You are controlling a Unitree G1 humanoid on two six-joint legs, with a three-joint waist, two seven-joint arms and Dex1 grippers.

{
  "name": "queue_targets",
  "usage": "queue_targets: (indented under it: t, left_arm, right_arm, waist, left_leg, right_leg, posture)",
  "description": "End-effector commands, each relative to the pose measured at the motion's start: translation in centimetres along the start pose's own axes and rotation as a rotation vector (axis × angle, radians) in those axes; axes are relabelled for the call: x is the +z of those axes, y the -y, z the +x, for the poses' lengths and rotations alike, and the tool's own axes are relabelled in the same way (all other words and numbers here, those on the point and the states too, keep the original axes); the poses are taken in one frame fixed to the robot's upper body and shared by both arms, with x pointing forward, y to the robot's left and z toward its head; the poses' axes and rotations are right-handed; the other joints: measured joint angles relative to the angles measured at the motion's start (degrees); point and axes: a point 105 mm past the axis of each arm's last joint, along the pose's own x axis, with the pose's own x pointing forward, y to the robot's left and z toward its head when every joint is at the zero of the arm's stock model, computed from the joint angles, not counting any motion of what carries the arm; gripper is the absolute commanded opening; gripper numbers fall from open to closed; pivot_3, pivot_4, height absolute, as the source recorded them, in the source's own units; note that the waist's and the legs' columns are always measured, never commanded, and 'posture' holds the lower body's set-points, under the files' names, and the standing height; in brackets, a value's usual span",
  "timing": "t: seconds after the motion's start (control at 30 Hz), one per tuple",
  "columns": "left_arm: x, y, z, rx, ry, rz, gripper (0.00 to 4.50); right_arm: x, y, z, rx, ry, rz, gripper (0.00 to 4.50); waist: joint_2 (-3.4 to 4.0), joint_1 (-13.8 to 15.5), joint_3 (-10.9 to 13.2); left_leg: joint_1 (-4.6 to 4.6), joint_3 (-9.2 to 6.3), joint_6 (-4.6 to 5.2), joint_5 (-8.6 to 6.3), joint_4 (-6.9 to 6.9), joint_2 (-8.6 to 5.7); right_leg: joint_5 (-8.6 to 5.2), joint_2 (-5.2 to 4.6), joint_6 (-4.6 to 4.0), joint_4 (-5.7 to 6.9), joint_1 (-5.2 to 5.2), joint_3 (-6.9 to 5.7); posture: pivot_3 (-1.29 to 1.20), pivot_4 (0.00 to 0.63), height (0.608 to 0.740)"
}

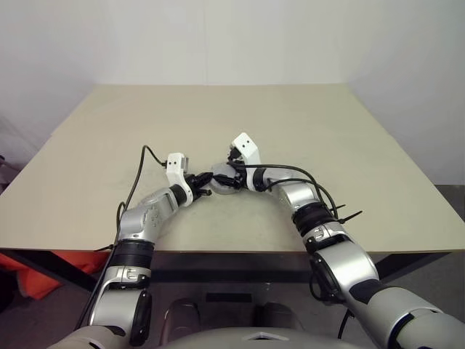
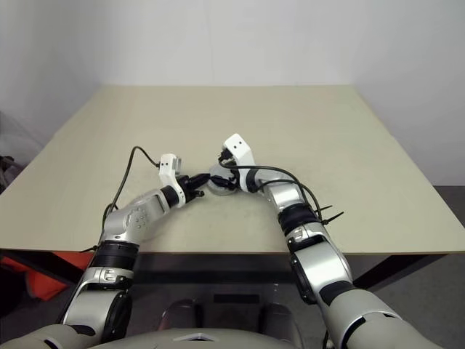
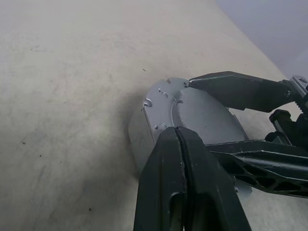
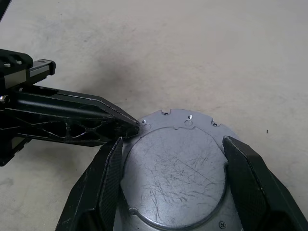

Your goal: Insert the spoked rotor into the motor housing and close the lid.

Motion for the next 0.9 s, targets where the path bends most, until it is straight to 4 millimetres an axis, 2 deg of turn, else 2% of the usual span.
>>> queue_targets:
  t: [0.03,0.1,0.13,0.2,0.23,0.43,0.53,0.6,0.73,0.8,0.9]
  left_arm:
    - [-1.5,-0.4,-0.2,0.019,-0.060,-0.032,0.03]
    - [-1.5,-0.2,-0.3,0.011,-0.061,-0.032,0.03]
    - [-1.5,-0.1,-0.3,0.009,-0.062,-0.031,0.00]
    - [-1.5,-0.1,-0.3,0.007,-0.062,-0.029,0.00]
    - [-1.4,0.0,-0.3,0.005,-0.063,-0.030,0.00]
    - [-1.6,0.5,-0.4,-0.015,-0.066,-0.041,0.00]
    - [-1.7,1.3,-0.4,-0.049,-0.071,-0.039,0.00]
    - [-1.7,1.5,-0.4,-0.056,-0.070,-0.035,0.00]
    - [-1.6,1.5,-0.4,-0.056,-0.064,-0.037,0.00]
    - [-1.6,1.5,-0.4,-0.059,-0.064,-0.038,0.00]
    - [-1.8,1.6,-0.4,-0.059,-0.065,-0.038,0.00]
  right_arm:
    - [0.3,1.4,-0.7,-0.061,0.001,0.008,3.17]
    - [0.9,0.9,-0.8,-0.014,0.025,0.026,3.17]
    - [1.1,0.9,-0.8,-0.011,0.034,0.033,3.73]
    - [2.0,0.9,-1.1,-0.013,0.063,0.020,4.14]
    - [2.7,0.9,-1.3,-0.011,0.088,0.009,4.48]
    - [6.6,0.8,-3.1,0.006,0.216,0.042,4.48]
    - [7.6,1.6,-4.2,-0.021,0.254,0.155,4.48]
    - [6.8,2.9,-4.7,-0.071,0.227,0.275,4.48]
    - [3.0,5.5,-6.4,-0.191,0.103,0.514,4.48]
    - [1.1,5.9,-7.6,-0.208,0.040,0.619,4.48]
    - [-0.7,5.4,-8.8,-0.193,-0.025,0.715,4.48]
  waist:
    - [0.00,0.0,0.0]
    - [0.00,0.0,0.0]
    - [0.00,0.1,0.0]
    - [0.00,0.1,0.0]
    - [0.00,0.1,0.0]
    - [0.00,0.3,0.0]
    - [0.00,0.5,0.0]
    - [0.00,0.8,0.0]
    - [0.01,1.3,0.0]
    - [0.01,1.4,0.0]
    - [0.02,1.4,0.0]
  left_leg:
    - [0.00,-0.01,0.00,0.00,-0.01,0.00]
    - [0.00,-0.03,0.00,0.00,-0.02,0.00]
    - [-0.02,-0.03,0.00,0.00,-0.03,0.00]
    - [-0.04,-0.03,0.01,0.00,-0.05,0.00]
    - [-0.06,-0.04,0.01,-0.01,-0.07,0.00]
    - [-0.18,0.05,0.01,0.00,-0.34,0.00]
    - [-0.18,0.11,0.01,0.00,-0.43,0.00]
    - [-0.21,0.11,0.01,0.00,-0.45,0.00]
    - [-0.26,0.20,0.01,0.00,-0.68,-0.03]
    - [-0.32,0.39,0.01,0.00,-0.71,-0.06]
    - [-0.36,0.41,0.01,0.00,-0.74,-0.05]
  right_leg:
    - [0.00,0.00,0.00,-0.01,0.00,-0.01]
    - [0.00,0.00,0.01,-0.03,0.01,-0.03]
    - [0.00,-0.01,0.01,-0.05,0.00,-0.04]
    - [-0.01,-0.01,0.01,-0.10,0.01,-0.06]
    - [-0.01,-0.01,0.02,-0.13,0.01,-0.06]
    - [-0.01,-0.01,0.01,-0.16,-0.15,-0.06]
    - [-0.01,-0.01,0.01,-0.17,-0.16,-0.06]
    - [-0.02,-0.01,0.01,-0.28,-0.16,-0.06]
    - [0.00,0.00,-0.01,-0.66,-0.11,-0.07]
    - [0.07,0.00,-0.13,-0.71,-0.11,-0.07]
    - [0.20,0.00,-0.34,-0.77,-0.12,-0.08]
  posture:
    - [0.00,0.000,0.740]
    - [0.00,0.000,0.740]
    - [0.00,0.000,0.740]
    - [0.00,0.000,0.740]
    - [0.00,0.000,0.740]
    - [0.00,0.000,0.740]
    - [0.00,0.000,0.740]
    - [0.00,0.000,0.740]
    - [0.00,0.000,0.740]
    - [0.00,0.000,0.740]
    - [0.00,0.000,0.740]
